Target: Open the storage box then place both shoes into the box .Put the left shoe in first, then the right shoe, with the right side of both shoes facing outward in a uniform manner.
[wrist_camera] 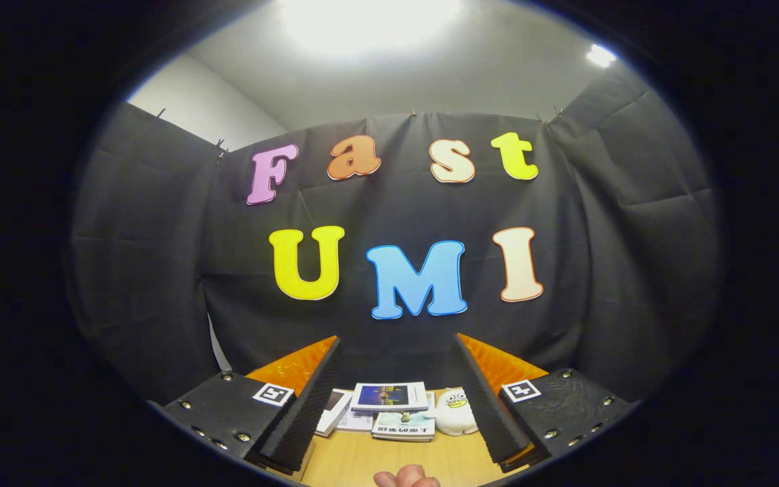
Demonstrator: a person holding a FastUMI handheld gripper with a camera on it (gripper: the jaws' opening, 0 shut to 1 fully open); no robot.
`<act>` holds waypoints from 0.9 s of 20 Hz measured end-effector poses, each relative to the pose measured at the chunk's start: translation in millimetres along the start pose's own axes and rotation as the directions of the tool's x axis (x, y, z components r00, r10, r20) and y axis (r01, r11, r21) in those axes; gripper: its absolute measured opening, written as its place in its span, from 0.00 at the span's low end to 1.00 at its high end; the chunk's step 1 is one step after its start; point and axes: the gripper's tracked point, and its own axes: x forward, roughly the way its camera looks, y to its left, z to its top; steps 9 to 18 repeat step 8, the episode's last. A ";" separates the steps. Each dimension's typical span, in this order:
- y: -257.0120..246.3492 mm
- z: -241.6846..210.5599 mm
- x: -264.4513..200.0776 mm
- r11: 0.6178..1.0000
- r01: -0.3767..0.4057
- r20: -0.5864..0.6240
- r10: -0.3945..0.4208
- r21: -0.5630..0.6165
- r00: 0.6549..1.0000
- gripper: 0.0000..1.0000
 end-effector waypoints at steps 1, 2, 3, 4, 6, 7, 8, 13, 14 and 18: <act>-4.0 -1.1 2.2 1.000 -0.001 -0.004 0.001 0.010 1.000 0.96; -7.5 -3.6 3.5 1.000 0.000 -0.013 0.000 0.020 1.000 0.96; -12.2 -6.0 3.9 1.000 0.001 -0.017 0.000 0.030 1.000 0.96; -17.9 -8.3 5.1 0.999 0.006 -0.023 -0.005 0.036 1.000 0.96; -28.3 -13.2 7.9 0.999 0.010 -0.033 -0.009 0.043 0.999 0.96; -32.2 -14.1 8.4 0.999 0.012 -0.037 -0.010 0.044 0.999 0.96; -36.0 -14.6 9.1 0.999 0.013 -0.035 -0.012 0.047 0.999 0.96; -36.0 -14.6 9.1 0.999 0.013 -0.035 -0.012 0.047 0.999 0.96; -36.0 -14.6 9.1 0.999 0.013 -0.035 -0.012 0.047 0.999 0.96; -36.0 -14.6 9.1 0.999 0.013 -0.035 -0.012 0.047 0.999 0.96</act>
